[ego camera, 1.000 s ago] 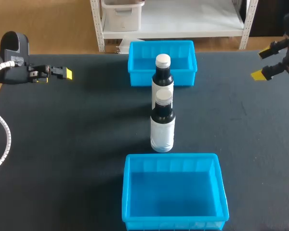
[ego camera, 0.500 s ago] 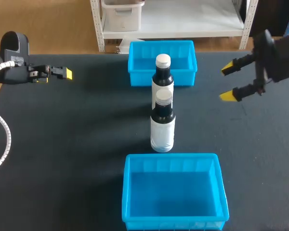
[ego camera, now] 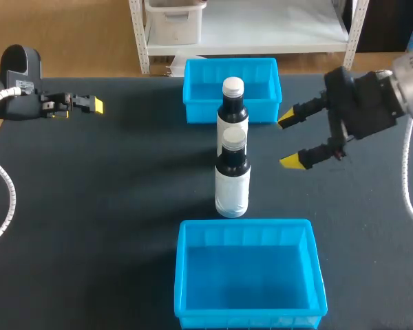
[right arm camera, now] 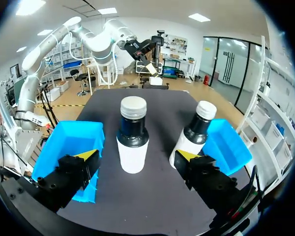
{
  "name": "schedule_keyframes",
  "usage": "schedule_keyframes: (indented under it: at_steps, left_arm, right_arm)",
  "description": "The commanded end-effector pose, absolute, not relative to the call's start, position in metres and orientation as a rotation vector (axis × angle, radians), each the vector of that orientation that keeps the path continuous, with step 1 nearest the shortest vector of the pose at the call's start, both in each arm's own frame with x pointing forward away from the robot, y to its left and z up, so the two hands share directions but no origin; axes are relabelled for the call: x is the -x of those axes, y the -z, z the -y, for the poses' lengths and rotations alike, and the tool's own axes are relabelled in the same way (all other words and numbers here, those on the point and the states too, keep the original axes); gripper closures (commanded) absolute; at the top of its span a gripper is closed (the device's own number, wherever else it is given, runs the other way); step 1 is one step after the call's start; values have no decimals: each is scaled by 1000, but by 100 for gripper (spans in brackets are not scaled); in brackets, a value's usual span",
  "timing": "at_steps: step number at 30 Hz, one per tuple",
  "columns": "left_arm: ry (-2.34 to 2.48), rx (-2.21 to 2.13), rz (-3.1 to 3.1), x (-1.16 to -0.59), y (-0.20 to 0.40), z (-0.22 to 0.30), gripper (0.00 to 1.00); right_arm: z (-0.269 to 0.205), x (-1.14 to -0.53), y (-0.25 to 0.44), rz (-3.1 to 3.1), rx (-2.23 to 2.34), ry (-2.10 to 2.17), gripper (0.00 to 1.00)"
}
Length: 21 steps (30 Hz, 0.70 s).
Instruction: Pick up the bottle, and place it in the far bin if it is heavy, or in the near bin if it is light.
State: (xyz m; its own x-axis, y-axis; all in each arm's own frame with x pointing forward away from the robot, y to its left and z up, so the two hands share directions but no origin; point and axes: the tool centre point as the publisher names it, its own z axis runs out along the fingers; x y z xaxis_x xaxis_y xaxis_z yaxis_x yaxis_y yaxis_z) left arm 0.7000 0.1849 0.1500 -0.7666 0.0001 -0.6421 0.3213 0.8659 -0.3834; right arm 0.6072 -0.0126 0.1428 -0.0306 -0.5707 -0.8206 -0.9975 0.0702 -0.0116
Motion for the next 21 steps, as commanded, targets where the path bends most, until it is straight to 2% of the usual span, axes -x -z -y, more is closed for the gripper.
schedule_keyframes:
  at_steps: [1,21]
  left_arm:
    - [636,-231,-2374,-700,-150,-185,0]
    - [636,-231,-2374,-700,-150,-185,0]
  right_arm:
    - [-4,-615,-132,-1671,1578,-846,0]
    - [-62,-596,-126,-1685,1564,-928,0]
